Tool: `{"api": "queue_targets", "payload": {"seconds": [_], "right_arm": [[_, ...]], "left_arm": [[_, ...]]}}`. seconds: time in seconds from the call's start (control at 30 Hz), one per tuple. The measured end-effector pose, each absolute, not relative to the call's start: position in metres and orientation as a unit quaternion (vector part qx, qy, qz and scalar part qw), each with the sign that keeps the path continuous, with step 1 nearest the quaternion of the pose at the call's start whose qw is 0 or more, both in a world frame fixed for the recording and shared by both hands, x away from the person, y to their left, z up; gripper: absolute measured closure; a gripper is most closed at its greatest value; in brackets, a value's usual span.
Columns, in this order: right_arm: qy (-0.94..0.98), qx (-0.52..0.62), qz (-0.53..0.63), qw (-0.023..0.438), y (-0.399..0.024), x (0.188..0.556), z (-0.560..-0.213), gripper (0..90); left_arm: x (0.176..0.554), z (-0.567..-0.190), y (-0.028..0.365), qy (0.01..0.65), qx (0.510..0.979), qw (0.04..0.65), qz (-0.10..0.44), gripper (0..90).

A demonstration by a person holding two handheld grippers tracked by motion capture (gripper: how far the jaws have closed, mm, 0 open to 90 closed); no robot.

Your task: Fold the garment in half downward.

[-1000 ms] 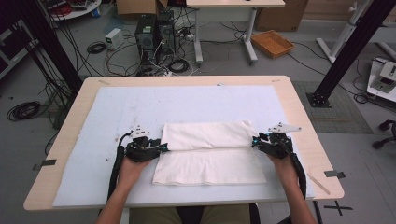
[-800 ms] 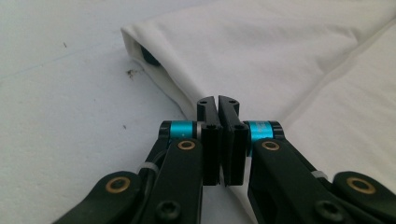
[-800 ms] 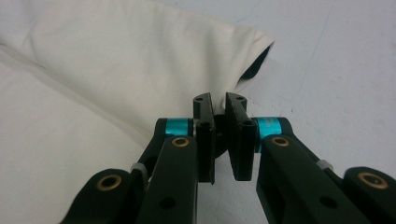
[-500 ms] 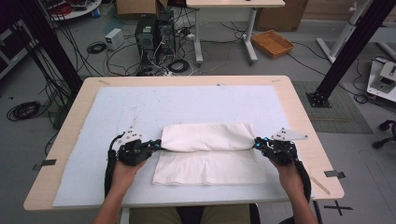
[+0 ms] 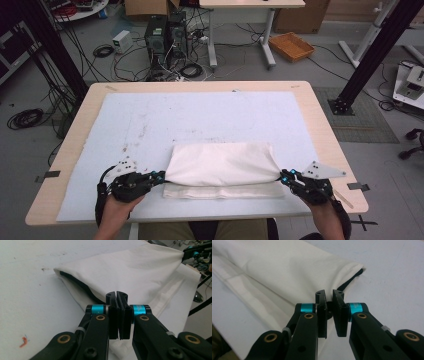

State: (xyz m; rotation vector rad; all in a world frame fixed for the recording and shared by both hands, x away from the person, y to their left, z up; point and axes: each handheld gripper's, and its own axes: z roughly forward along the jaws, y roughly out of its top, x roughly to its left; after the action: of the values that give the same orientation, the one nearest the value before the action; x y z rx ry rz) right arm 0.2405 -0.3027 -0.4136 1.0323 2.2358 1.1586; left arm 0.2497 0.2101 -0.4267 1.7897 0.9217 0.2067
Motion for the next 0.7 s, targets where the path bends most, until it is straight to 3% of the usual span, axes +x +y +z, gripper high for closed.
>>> {"api": "queue_targets", "payload": {"seconds": [0.43,0.5,0.57,0.6,0.7], "right_arm": [[0.836,0.372,0.369,0.166,-0.305,0.215,-0.425,80.2],[0.827,0.378,0.383,0.165,-0.308,0.216,-0.423,69.2],[0.819,0.382,0.392,0.173,-0.31,0.217,-0.42,64.3],[0.8,0.398,0.403,0.197,-0.313,0.219,-0.414,57.5],[0.774,0.414,0.42,0.231,-0.317,0.229,-0.404,51.7]], "left_arm": [[0.23,-0.44,0.21,0.373,0.789,0.485,0.057,86.5],[0.233,-0.439,0.213,0.382,0.773,0.504,0.052,68.3],[0.236,-0.437,0.214,0.382,0.766,0.514,0.06,59.8],[0.242,-0.43,0.217,0.392,0.752,0.525,0.077,54.4],[0.258,-0.42,0.219,0.406,0.731,0.539,0.106,49.8]]}}
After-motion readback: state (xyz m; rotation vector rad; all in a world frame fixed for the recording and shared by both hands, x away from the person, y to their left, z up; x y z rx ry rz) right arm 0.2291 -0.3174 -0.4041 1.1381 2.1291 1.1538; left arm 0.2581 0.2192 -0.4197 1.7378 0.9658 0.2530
